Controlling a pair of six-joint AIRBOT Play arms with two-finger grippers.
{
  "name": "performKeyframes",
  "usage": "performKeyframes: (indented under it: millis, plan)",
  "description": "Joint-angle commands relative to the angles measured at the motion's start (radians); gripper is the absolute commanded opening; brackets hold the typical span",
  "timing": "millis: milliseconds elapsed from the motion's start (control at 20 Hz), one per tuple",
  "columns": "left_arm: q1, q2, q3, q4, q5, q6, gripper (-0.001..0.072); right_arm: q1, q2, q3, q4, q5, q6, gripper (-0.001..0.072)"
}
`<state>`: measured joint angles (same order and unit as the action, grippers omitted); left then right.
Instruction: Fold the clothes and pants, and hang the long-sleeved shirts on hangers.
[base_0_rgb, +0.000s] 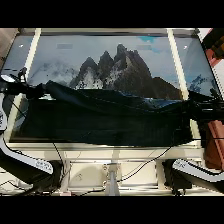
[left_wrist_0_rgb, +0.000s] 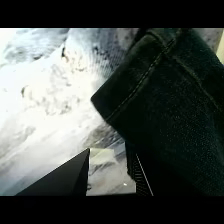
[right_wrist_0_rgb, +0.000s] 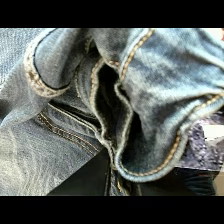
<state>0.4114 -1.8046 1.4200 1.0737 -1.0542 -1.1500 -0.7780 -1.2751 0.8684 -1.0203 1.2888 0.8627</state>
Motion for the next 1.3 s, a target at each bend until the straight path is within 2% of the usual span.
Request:
performKeyframes:
  millis: [0,300,350,400,450,650,750,850,900,950,1050,1100,1250]
  plan:
    - [-0.050,-0.013,0.000,-0.002,0.069,0.033,0.0293,0.000,0.001,0.001,0.000,-0.004,0.000,0.0053]
    - [-0.071,-0.013,0.000,-0.005,0.036,0.047,0.0305,0.000,0.001,0.001,-0.001,-0.005,0.000,0.0053]
    - [-0.071,-0.013,0.000,-0.005,0.008,0.071,0.0333,0.000,0.001,0.001,-0.001,-0.005,0.000,0.0053]
    - [-0.071,-0.013,0.000,-0.005,-0.020,0.088,0.0451,0.000,0.001,0.001,-0.001,-0.006,0.000,0.0053]
    - [-0.071,-0.013,0.000,-0.005,-0.045,0.093,0.0492,0.000,0.001,0.001,-0.001,-0.006,0.000,0.0053]
    - [-0.070,-0.014,0.000,-0.005,-0.095,0.093,0.0491,0.000,0.001,0.001,-0.001,-0.007,0.000,0.0053]
    - [-0.070,-0.018,0.000,-0.005,-0.109,0.093,0.0463,0.000,0.001,0.001,-0.001,-0.008,0.000,0.0053]
    - [-0.071,-0.034,0.000,-0.005,-0.134,0.092,0.0336,0.000,0.001,0.001,-0.001,-0.008,0.000,0.0054]
    - [-0.071,-0.044,0.000,-0.005,-0.135,0.092,0.0336,0.000,0.001,0.001,-0.001,-0.007,0.000,0.0053]
    - [-0.071,-0.052,0.000,-0.005,-0.132,0.092,0.0304,0.000,0.001,0.001,-0.001,-0.007,0.000,0.0053]
    - [-0.071,-0.057,0.000,-0.005,-0.109,0.093,0.0073,0.000,0.001,0.001,0.000,-0.007,0.001,0.0053]
    - [-0.071,-0.053,0.001,-0.005,-0.090,0.093,0.0023,0.000,0.001,0.001,0.000,-0.007,0.001,0.0053]
    - [-0.070,-0.048,0.053,-0.001,-0.084,0.092,0.0023,0.000,0.001,0.001,0.004,-0.010,0.013,0.0053]
